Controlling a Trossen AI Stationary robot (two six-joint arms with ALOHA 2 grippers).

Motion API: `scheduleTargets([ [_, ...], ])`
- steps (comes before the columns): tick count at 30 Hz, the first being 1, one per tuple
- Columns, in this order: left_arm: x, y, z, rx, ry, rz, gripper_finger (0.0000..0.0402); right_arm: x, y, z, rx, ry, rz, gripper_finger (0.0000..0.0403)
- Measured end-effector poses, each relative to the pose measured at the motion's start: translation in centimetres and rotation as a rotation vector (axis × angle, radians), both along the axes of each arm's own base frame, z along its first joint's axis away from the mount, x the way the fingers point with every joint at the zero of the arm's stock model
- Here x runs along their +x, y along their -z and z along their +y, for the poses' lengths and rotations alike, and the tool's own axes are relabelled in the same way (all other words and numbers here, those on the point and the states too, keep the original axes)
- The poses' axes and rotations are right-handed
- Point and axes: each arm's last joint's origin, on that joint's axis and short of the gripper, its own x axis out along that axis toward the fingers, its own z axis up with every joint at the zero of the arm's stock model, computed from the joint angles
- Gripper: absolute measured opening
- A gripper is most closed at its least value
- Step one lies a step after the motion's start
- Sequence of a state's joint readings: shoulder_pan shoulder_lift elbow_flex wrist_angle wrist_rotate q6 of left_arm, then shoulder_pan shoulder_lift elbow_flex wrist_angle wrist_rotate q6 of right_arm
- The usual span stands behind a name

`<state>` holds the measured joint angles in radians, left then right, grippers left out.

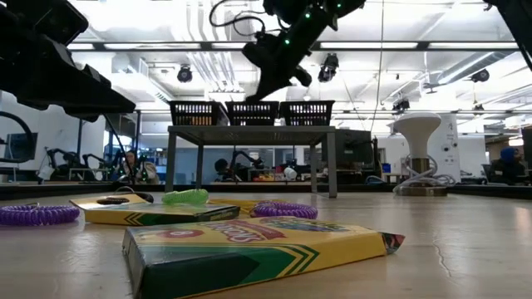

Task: Pick & Place Office Desk Supplies
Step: Put the black rubber band in the middle black bin on the shelf, then put the yellow rubber band in the middle black bin on the shelf

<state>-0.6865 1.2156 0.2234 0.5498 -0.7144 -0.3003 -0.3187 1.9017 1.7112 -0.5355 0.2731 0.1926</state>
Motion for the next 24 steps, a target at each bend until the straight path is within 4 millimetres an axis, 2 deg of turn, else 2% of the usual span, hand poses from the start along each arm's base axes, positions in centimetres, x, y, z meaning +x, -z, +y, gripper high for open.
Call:
scheduleTargets([
  [11,0.0,0.0,0.0,-0.015,-0.005,-0.002,0.0136,0.5,-0.1,0.5,-0.05,-0.061,-0.025,0.0131],
  [15,0.0,0.0,0.0,-0.016,-0.004,-0.003,0.0136,0.8,-1.0,1.8,-0.094,-0.115,-0.058,0.0156],
  [19,0.0,0.0,0.0,-0.016,-0.004,-0.004,0.0136,1.2,-1.4,5.3,-0.122,-0.212,-0.067,0.0166],
  [21,0.0,0.0,0.0,-0.017,-0.003,-0.003,0.0136,1.7,-0.7,8.2,-0.152,-0.289,-0.071,0.0168],
  [24,0.0,0.0,0.0,-0.021,-0.001,-0.003,0.0136,2.0,1.5,13.6,-0.218,-0.384,-0.031,0.0168],
])
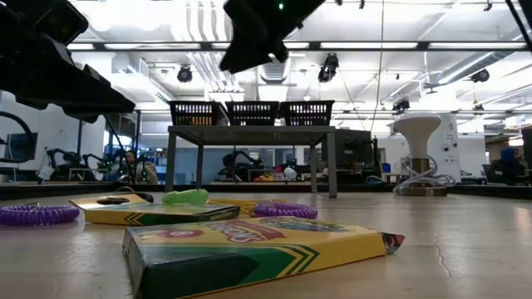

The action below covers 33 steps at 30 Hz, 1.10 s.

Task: Pick & Place Office Desk Supplies
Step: Put the yellow rubber band in the middle black bin on the shelf

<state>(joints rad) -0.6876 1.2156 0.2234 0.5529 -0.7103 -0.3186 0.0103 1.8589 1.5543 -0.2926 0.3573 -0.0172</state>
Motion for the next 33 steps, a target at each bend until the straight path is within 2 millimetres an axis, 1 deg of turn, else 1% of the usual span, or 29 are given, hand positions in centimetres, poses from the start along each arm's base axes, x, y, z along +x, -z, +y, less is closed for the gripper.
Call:
scheduleTargets([
  [3,0.0,0.0,0.0,-0.006,0.002,0.001,0.0136,-0.7,2.3,5.6,-0.071,-0.056,0.005,0.0165],
  [6,0.0,0.0,0.0,-0.007,0.003,0.001,0.0136,-2.3,5.2,10.1,-0.091,-0.059,-0.025,0.0159],
  [8,0.0,0.0,0.0,-0.007,0.003,0.001,0.0136,-3.9,7.7,12.1,-0.095,-0.026,-0.036,0.0154],
  [10,0.0,0.0,0.0,-0.009,0.002,0.0,0.0136,-5.3,9.9,13.0,-0.061,0.005,-0.038,0.015],
  [12,0.0,-0.1,0.0,-0.013,0.002,-0.005,0.0136,-6.5,11.5,12.8,0.014,0.03,-0.008,0.0145],
  [14,0.0,-0.1,-0.1,-0.018,0.002,-0.011,0.0136,-7.3,12.7,11.8,0.12,0.034,0.051,0.014],
  [16,0.1,-0.2,-0.1,-0.023,0.002,-0.017,0.0136,-7.6,13.5,10.5,0.189,0.033,0.098,0.0136],
  [20,0.1,-0.3,-0.1,-0.028,0.002,-0.024,0.0136,-7.9,14.7,7.9,0.187,0.078,0.148,0.0128],
  [22,0.1,-0.3,-0.1,-0.03,0.002,-0.026,0.0136,-7.9,15.1,6.7,0.207,0.042,0.175,0.0124],
  [24,0.1,-0.3,-0.1,-0.031,0.002,-0.027,0.0136,-7.7,15.4,5.8,0.245,-0.008,0.159,0.0119],
  [28,0.1,-0.3,-0.1,-0.039,-0.001,-0.027,0.0136,-7.3,15.4,4.8,0.343,-0.093,0.115,0.0108],
  [33,0.1,-0.3,-0.1,-0.042,-0.002,-0.027,0.0135,-7.1,16.7,4.5,0.358,-0.093,0.152,0.0103],
])
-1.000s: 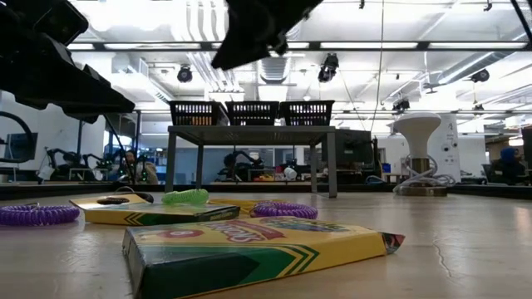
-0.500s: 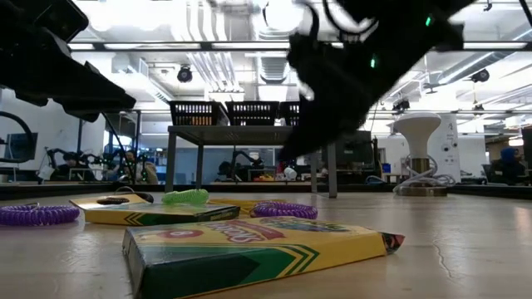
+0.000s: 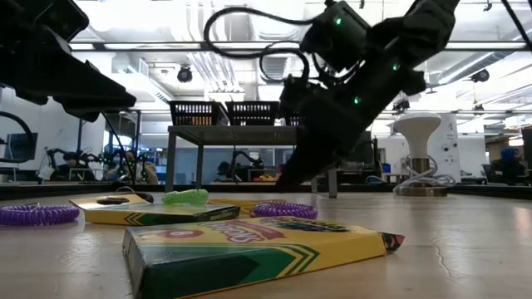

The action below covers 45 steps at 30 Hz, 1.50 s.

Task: Pick & Place Office Desk Supplies
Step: Put the yellow rubber band in the middle black bin on the shelf

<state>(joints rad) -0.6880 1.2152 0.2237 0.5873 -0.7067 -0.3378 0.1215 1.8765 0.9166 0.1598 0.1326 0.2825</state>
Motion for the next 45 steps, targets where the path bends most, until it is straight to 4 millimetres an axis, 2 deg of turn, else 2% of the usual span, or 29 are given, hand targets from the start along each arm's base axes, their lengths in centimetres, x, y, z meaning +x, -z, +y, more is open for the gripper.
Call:
scheduleTargets([
  [7,0.0,0.0,0.0,0.0,-0.001,0.004,0.0135,1.4,1.4,0.3,-0.018,-0.027,0.02,0.01],
  [11,0.0,0.1,0.0,0.001,-0.001,0.006,0.0135,1.8,1.0,0.3,-0.038,-0.044,0.018,0.0054],
  [14,0.0,0.1,0.0,0.001,-0.001,0.006,0.0135,1.9,-1.0,0.4,-0.038,-0.05,-0.001,0.0016],
  [19,0.0,0.1,0.0,0.002,-0.001,0.006,0.0135,2.0,-5.2,0.4,-0.034,-0.047,-0.047,0.0009],
  [22,0.0,0.1,0.0,0.003,-0.001,0.008,0.0135,2.1,-7.1,0.5,-0.023,-0.048,-0.088,0.0008],
  [24,0.0,0.1,0.0,0.004,-0.001,0.009,0.0135,2.2,-7.6,0.6,-0.022,-0.052,-0.091,0.0009],
  [29,0.0,0.1,0.0,0.004,-0.001,0.009,0.0135,2.1,-5.8,0.7,0.018,-0.064,-0.053,0.0029],
  [34,0.0,0.1,0.0,0.004,-0.001,0.01,0.0135,2.8,-2.5,0.8,0.034,-0.049,-0.025,0.0094],
  [39,0.0,0.1,0.0,0.001,-0.002,0.009,0.0135,4.5,0.4,0.6,0.021,-0.016,-0.008,0.0146],
  [42,-0.1,0.1,0.0,-0.002,-0.003,0.01,0.0135,5.4,1.4,0.6,0.002,-0.027,0.019,0.0152],
  [45,-0.1,0.2,0.1,0.0,-0.003,0.011,0.0135,6.2,1.2,0.8,-0.019,-0.043,0.047,0.0126],
])
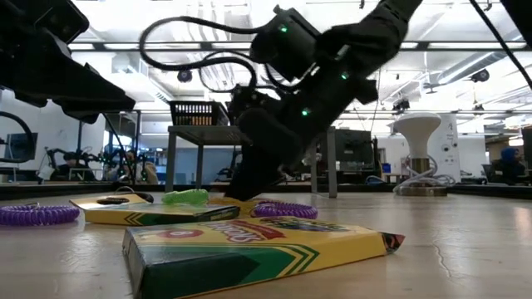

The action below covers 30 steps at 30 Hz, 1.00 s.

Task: Pick & Place Office Desk Supplies
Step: Put the yellow rubber band in the middle black bin on the shelf

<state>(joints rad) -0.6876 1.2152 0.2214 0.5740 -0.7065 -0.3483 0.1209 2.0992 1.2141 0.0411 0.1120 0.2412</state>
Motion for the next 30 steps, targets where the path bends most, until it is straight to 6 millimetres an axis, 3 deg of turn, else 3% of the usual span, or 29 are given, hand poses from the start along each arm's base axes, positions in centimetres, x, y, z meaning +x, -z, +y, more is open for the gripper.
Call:
scheduleTargets([
  [6,0.0,0.0,0.0,0.002,0.0,0.002,0.0135,0.4,-2.4,0.9,-0.066,-0.023,0.086,0.002],
  [11,0.0,0.1,0.0,0.006,0.0,0.007,0.0135,0.0,-6.4,2.0,-0.156,0.004,0.053,0.0009],
  [16,0.0,0.1,0.0,0.006,0.001,0.008,0.0135,-0.9,-8.3,2.6,-0.169,0.021,-0.018,0.0009],
  [21,0.0,0.1,0.0,0.006,0.0,0.008,0.0135,-1.4,-6.7,2.7,-0.091,-0.02,0.016,0.0037],
  [30,0.0,0.1,0.0,0.006,0.0,0.008,0.0136,-0.7,-1.7,3.1,-0.038,-0.089,0.018,0.0148],
])
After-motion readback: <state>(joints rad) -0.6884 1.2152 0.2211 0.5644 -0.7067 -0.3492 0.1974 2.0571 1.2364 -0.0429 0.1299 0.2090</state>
